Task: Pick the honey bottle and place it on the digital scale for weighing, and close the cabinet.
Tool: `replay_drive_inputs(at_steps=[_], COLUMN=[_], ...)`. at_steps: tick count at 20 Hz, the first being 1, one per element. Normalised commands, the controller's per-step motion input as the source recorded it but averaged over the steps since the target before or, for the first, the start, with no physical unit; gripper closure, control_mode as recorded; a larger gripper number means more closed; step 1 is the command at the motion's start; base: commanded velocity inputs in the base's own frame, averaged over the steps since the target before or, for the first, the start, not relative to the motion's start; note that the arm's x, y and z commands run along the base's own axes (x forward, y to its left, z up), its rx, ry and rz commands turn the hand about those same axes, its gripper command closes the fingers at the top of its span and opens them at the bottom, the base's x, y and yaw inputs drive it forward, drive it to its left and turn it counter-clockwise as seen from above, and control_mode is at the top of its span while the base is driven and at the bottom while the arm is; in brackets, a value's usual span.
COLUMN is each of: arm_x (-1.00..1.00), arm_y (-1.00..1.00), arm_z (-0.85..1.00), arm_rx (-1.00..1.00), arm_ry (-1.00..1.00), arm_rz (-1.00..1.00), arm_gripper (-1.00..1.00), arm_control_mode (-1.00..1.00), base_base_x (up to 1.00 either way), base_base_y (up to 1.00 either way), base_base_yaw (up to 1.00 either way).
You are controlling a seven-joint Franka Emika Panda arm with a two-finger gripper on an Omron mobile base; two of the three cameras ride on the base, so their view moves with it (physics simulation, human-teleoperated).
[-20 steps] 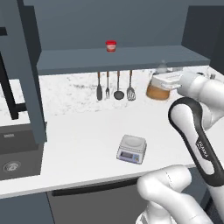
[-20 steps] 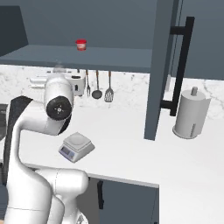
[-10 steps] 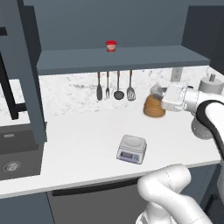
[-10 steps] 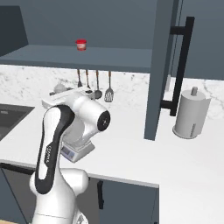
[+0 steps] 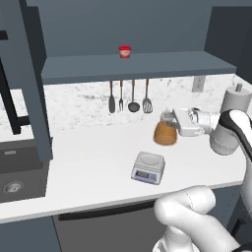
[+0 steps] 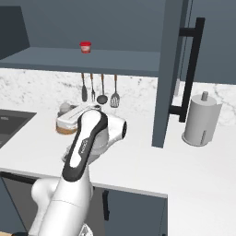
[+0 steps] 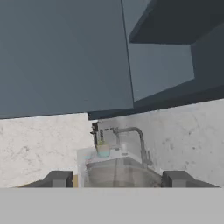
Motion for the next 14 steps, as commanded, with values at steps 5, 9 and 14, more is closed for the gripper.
replay_drive_inputs(at_steps=[5,9,14], arm_x=[0.28,0.23,0.16], arm_y=[0.02,0.0,0.0], arm_z=[-0.39,-0.44,-0.51], arm_rx=[0.0,0.0,0.0], arm_ry=[0.02,0.0,0.0], arm_rz=[0.14,0.1,0.07], arm_gripper=[1.0,1.0,1.0], arm_control_mode=[-1.0,-1.0,-1.0], base_base_x=[0.0,0.0,0.0], base_base_y=[0.0,0.0,0.0], base_base_yaw=[0.0,0.0,0.0])
